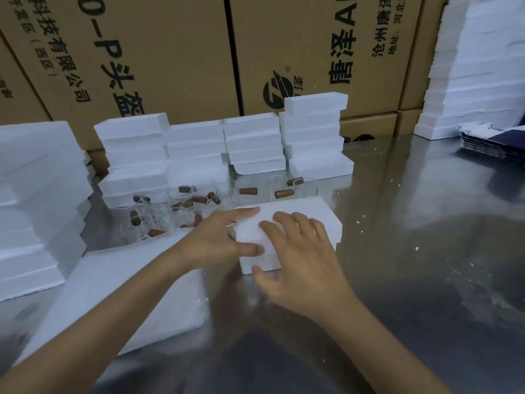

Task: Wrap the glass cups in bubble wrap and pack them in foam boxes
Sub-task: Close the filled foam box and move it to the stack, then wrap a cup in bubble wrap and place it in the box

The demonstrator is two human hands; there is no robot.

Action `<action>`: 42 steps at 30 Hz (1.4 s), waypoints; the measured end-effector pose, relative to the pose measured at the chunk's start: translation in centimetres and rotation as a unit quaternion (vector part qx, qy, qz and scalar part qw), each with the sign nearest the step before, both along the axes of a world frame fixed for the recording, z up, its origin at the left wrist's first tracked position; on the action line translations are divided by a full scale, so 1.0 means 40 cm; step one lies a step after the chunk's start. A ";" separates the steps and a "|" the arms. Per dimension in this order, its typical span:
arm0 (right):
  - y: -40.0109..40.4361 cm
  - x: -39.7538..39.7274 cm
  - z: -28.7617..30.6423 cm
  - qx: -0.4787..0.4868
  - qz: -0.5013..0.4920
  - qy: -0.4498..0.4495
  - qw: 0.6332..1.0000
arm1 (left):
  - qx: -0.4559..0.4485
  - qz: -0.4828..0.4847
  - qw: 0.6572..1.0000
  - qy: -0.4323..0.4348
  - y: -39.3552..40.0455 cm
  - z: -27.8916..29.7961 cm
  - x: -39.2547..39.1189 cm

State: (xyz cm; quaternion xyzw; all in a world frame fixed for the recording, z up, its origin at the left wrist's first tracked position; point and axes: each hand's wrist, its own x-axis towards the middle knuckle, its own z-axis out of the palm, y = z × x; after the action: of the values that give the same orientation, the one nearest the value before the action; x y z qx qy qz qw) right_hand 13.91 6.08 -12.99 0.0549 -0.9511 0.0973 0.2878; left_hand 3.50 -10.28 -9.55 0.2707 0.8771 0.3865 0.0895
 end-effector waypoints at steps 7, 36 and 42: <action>0.187 -0.023 -0.003 0.037 -0.229 -0.061 0.971 | 0.006 -0.082 0.995 -0.049 0.312 -0.010 -0.006; 0.684 -0.645 0.178 0.020 -0.224 0.027 0.974 | 0.214 0.093 0.972 0.006 0.684 -0.182 -0.208; 0.555 -0.834 0.308 0.023 -0.060 -0.053 0.997 | 0.249 0.114 0.962 0.003 0.690 -0.188 -0.222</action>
State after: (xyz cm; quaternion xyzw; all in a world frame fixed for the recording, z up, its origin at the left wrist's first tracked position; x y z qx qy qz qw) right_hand -19.44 28.28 -0.67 -0.0013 -0.9686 0.0611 0.2408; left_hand -5.38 17.31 -17.09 0.1839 0.7783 0.5997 -0.0284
